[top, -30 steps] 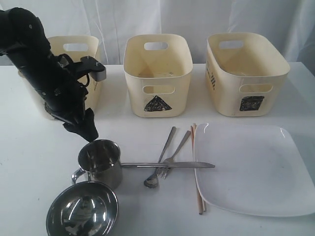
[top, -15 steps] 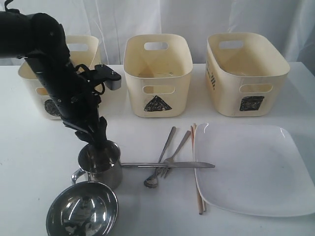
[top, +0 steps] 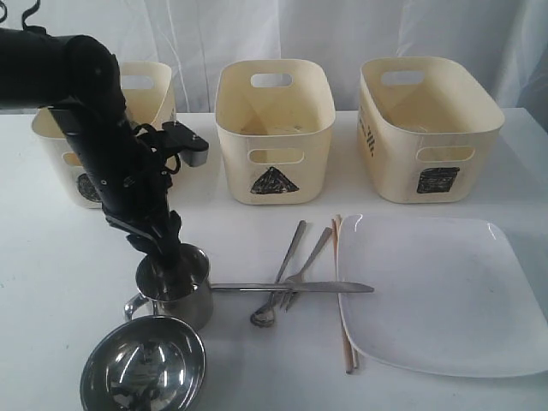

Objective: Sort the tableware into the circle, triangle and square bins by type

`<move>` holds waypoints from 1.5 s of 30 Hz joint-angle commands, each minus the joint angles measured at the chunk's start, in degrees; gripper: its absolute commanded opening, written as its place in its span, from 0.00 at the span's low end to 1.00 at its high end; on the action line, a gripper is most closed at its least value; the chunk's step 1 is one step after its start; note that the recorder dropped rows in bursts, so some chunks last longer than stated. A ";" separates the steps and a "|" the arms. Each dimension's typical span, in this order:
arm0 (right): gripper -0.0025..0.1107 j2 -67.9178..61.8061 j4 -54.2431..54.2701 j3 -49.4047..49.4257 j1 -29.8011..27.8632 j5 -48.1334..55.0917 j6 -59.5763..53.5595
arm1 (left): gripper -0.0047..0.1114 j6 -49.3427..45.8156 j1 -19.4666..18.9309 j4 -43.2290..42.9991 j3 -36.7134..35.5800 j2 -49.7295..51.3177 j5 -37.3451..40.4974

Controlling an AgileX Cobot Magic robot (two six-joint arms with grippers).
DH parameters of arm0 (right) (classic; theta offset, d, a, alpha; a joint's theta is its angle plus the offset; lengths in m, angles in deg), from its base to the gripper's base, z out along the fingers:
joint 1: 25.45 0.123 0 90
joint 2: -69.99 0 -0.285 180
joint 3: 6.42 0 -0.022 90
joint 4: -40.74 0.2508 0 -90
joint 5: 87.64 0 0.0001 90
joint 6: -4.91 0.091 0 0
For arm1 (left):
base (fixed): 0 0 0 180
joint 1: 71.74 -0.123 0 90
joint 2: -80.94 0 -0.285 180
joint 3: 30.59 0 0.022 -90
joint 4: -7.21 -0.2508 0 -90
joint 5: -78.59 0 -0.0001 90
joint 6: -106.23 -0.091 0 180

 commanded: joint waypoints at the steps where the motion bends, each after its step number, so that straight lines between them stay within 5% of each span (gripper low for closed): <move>1: 0.02 0.39 -0.24 0.40 -0.36 -0.48 0.37 | 0.55 0.99 0.30 0.02 0.00 1.38 -0.54; 15: 0.02 0.39 -0.24 0.40 -0.36 -0.48 0.37 | 0.52 1.10 0.30 0.16 0.00 4.53 -1.67; 23: 0.02 0.39 -0.24 0.40 -0.36 -0.48 0.37 | 0.04 1.58 0.30 -2.83 0.10 4.53 -2.17; 37: 0.02 0.39 -0.24 0.40 -0.36 -0.48 0.37 | 0.04 4.78 0.30 -6.70 7.44 -3.86 3.39; 45: 0.02 0.39 -0.24 0.40 -0.36 -0.48 0.75 | 0.04 15.64 0.30 -32.43 14.46 -9.48 2.08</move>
